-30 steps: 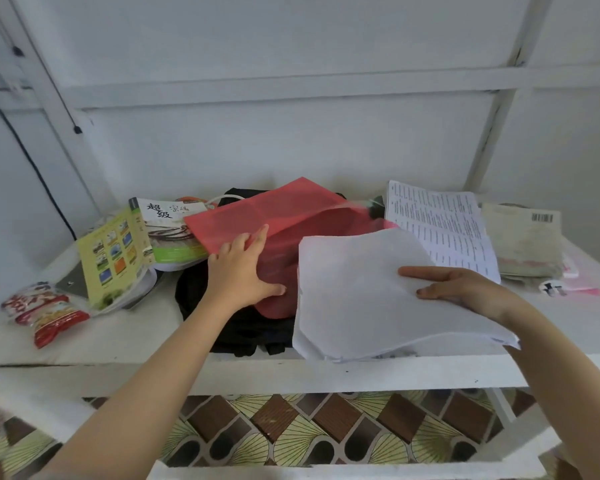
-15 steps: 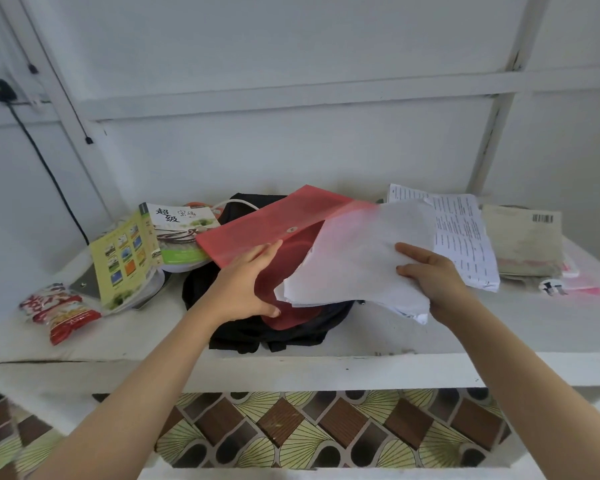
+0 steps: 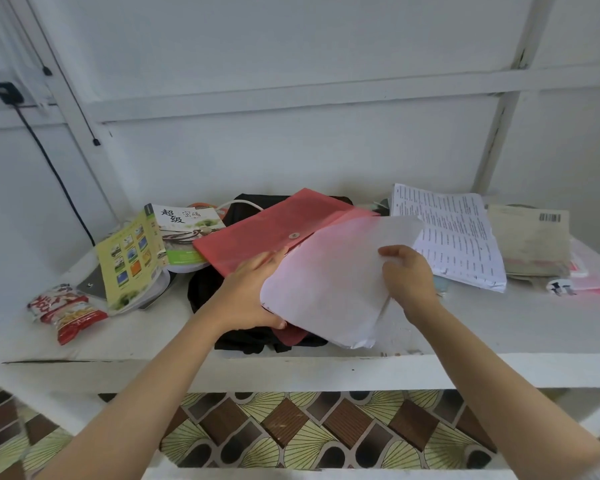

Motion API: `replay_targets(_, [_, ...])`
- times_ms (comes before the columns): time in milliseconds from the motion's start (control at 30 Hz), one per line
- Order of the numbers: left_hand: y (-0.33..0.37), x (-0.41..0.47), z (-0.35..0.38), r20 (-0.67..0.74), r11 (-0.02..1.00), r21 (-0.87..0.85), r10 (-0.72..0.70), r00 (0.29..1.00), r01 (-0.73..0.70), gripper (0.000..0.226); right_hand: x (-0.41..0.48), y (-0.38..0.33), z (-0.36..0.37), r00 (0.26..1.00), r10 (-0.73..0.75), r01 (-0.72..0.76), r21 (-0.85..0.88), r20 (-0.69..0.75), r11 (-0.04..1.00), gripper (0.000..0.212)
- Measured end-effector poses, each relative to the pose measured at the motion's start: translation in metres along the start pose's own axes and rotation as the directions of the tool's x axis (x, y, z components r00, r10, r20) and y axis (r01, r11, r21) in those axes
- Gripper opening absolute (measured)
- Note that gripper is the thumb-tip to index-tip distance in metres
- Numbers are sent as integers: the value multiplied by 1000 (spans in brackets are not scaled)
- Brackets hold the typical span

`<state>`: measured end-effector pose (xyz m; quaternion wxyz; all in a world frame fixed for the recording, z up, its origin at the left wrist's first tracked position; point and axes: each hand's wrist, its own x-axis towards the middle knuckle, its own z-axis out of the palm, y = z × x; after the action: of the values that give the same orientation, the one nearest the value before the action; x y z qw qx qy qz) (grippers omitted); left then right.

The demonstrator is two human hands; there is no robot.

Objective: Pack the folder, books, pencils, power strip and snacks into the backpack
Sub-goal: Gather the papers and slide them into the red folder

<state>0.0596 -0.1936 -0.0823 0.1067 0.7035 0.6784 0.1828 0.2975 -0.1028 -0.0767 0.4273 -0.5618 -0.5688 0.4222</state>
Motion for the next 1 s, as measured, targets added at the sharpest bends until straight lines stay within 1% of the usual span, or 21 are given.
replay_targets(100, [1, -4, 2, 13, 1000, -20, 20, 1000, -20, 126, 2, -2, 2, 1000, 21, -21, -28, -7, 999, 43])
replay_targets(167, [4, -7, 3, 11, 999, 11, 31, 999, -31, 127, 3, -5, 5, 999, 39, -38, -62, 10, 997, 44])
replay_targets(233, [6, -8, 4, 2, 998, 52, 38, 999, -38, 128, 4, -10, 10, 993, 85, -75, -119, 80, 990, 41])
replay_targets(300, [7, -10, 4, -5, 997, 68, 48, 999, -47, 129, 5, -16, 14, 976, 172, -153, -136, 136, 979, 37])
replay_targets(367, [9, -11, 3, -7, 997, 57, 51, 999, -50, 129, 7, -18, 17, 957, 240, -234, -58, 165, 971, 35])
replay_targets(467, [10, -12, 1, 10, 998, 37, 45, 999, -46, 130, 13, -14, 24, 949, 240, -265, 102, 202, 959, 36])
replay_targets(600, [12, -11, 1, 30, 999, 26, 29, 999, -30, 133, 17, -10, 47, 943, 293, -327, 286, 159, 900, 41])
replay_targets(900, [13, -9, 0, 24, 996, 20, 90, 996, -90, 133, 31, -18, 88, 959, 259, -282, 275, 120, 919, 50])
replay_targets(1000, [10, -8, 0, 16, 993, 49, 110, 994, -111, 132, 33, -24, 96, 952, 265, -299, 276, 155, 913, 48])
